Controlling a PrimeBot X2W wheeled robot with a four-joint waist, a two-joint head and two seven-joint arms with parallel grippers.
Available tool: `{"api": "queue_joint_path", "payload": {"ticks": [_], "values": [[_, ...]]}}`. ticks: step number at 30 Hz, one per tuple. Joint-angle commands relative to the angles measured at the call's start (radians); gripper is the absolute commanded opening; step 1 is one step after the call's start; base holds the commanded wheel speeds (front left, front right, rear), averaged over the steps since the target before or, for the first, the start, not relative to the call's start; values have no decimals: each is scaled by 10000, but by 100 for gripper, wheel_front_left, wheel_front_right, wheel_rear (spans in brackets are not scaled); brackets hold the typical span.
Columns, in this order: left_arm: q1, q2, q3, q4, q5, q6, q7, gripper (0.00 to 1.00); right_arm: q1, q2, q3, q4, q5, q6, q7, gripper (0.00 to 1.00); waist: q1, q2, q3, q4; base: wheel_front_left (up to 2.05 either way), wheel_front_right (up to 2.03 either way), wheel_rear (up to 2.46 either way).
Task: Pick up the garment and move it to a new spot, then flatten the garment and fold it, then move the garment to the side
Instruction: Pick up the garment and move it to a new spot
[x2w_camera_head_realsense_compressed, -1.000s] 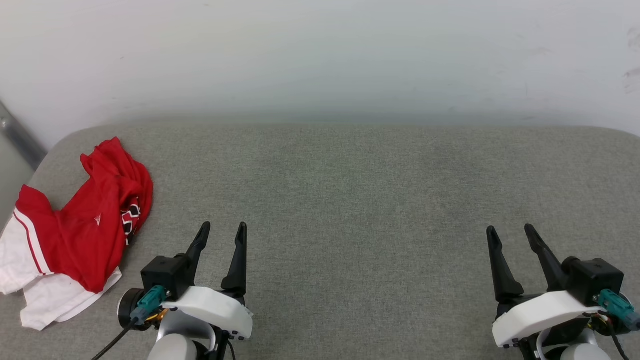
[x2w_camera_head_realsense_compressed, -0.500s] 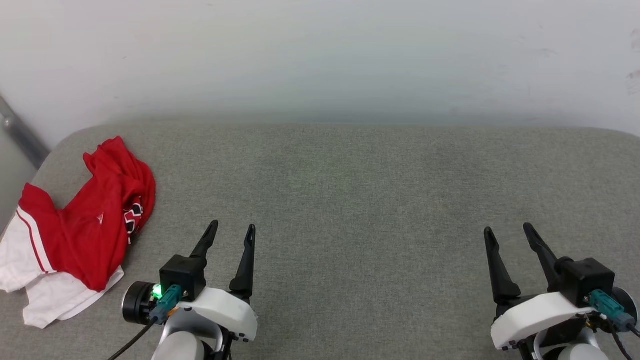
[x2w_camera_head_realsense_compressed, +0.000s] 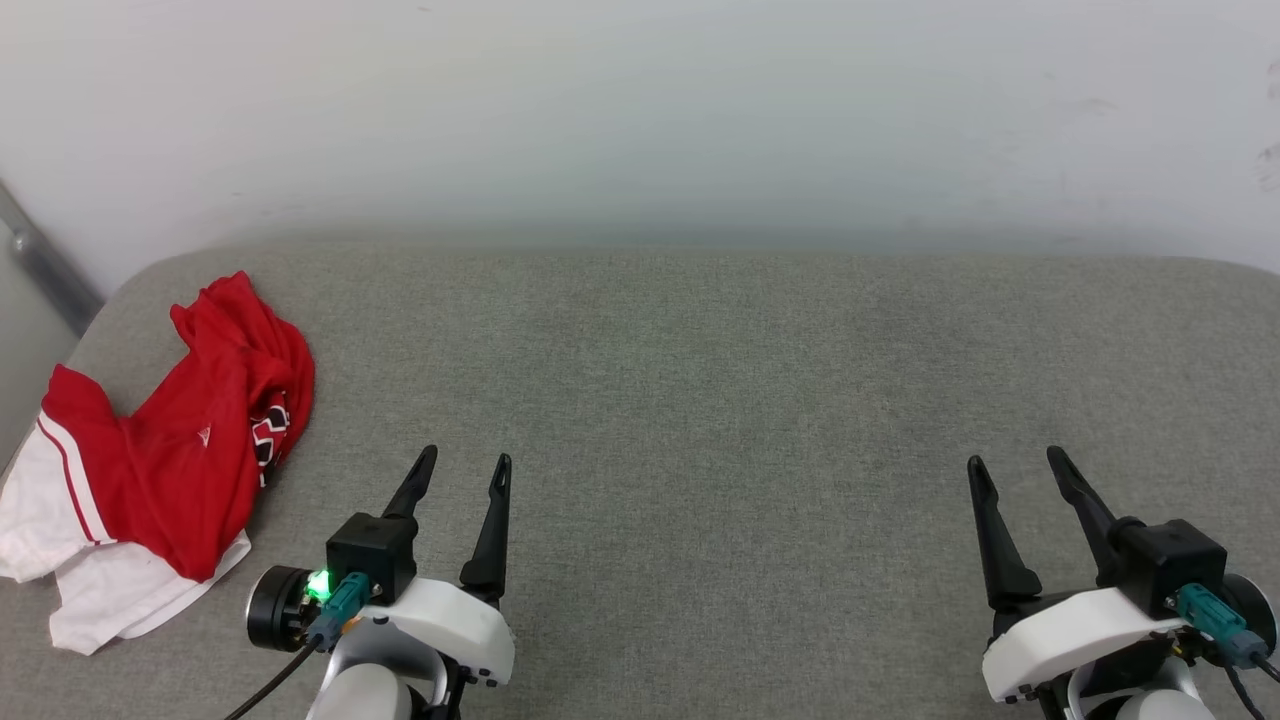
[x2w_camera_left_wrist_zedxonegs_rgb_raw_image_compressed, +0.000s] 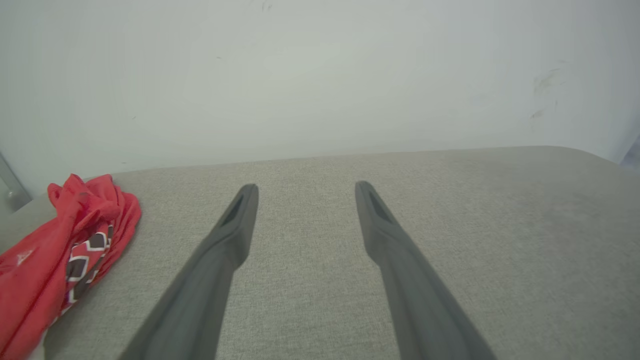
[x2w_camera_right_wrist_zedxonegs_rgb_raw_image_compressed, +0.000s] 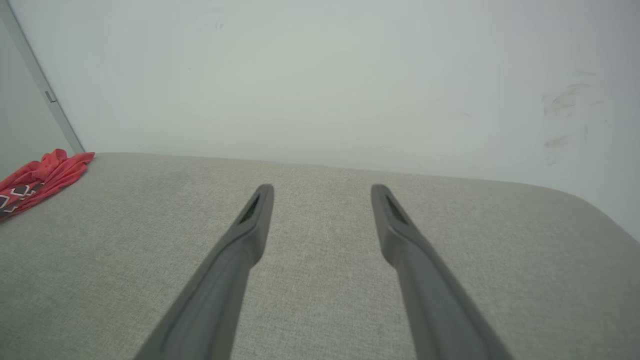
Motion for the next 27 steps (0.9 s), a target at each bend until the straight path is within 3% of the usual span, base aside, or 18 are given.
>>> {"api": "queue_joint_path", "payload": {"ticks": [1, 14, 27], "values": [[-116, -8, 44, 58, -98, -9, -26, 100, 59, 11, -34, 33, 30, -3, -46, 100, 0, 0, -5, 4, 0, 0, 0], [-249, -46, 87, 300, -416, 1, -26, 100, 88, 12, -157, 98, 254, -3, -39, 100, 0, 0, -4, 290, 0, 0, 0], [-494, -63, 385, 150, -572, 132, -26, 100, 9, 11, 123, -327, -80, -3, 206, 100, 0, 0, 156, 2237, 0, 0, 0]]}}
